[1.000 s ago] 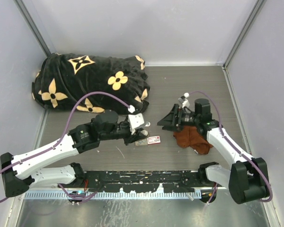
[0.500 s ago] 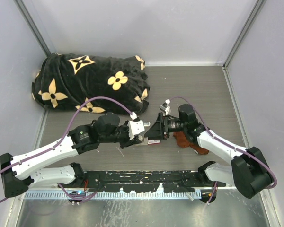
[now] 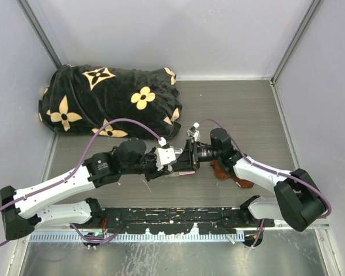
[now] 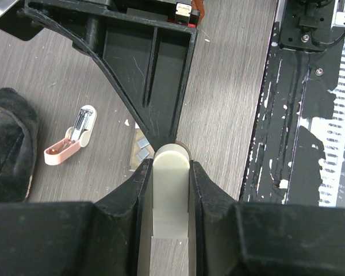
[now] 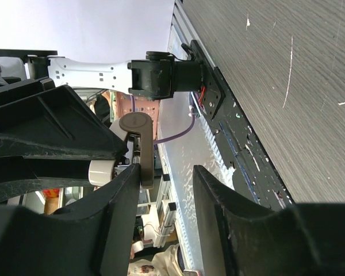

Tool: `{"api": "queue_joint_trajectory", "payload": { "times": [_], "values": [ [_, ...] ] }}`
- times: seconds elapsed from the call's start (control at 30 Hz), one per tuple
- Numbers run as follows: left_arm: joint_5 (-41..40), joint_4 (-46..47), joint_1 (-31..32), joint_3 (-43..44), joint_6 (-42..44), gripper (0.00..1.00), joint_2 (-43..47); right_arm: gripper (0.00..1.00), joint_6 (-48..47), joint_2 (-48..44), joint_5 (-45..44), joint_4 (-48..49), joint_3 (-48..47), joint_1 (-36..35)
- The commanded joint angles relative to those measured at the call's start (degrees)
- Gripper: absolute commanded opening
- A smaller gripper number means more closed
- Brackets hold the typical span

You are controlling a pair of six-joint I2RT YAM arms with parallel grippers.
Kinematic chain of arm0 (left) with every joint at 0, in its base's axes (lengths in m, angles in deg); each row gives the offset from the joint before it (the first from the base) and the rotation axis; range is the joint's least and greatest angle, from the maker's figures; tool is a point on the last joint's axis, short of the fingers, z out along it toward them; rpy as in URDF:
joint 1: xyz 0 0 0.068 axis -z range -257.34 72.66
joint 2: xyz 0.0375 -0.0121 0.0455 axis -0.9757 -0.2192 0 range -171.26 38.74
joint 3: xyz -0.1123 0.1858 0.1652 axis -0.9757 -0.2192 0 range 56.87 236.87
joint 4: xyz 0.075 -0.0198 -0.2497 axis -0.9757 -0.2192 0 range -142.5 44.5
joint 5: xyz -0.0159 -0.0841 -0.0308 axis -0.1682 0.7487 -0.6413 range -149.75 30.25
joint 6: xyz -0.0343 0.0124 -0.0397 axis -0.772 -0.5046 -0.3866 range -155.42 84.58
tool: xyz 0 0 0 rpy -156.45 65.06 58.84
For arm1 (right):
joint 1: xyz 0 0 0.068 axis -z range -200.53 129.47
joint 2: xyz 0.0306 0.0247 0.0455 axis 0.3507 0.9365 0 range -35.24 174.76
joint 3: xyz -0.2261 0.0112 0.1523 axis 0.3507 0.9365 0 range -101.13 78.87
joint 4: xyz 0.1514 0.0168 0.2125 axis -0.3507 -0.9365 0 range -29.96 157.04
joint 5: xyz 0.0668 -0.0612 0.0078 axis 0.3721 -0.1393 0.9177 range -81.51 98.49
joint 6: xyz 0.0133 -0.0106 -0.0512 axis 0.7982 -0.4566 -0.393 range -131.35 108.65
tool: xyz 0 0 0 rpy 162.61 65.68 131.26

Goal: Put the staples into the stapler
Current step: Open the stapler at the center of the board.

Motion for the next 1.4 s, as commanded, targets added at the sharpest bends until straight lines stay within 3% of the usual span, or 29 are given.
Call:
{"api": "queue_joint_trajectory", "payload": {
  "times": [0.0,0.3,1.37],
  "values": [
    [-1.21,1.76,0.07,0.4,1.17,0.0,0.73,0.46,0.88,-0.08,0.76,4.45,-0.33,-1.45],
    [-1.22,1.52,0.07,0.57,1.25,0.0,0.14,0.37,3.23,1.2,0.71,9.23,0.12,-2.86],
    [-1.59,3.83,0.08,-0.84,0.99,0.0,2.99,0.26,10.55,7.33,-0.9,20.95,2.19,-4.59]
  ]
}}
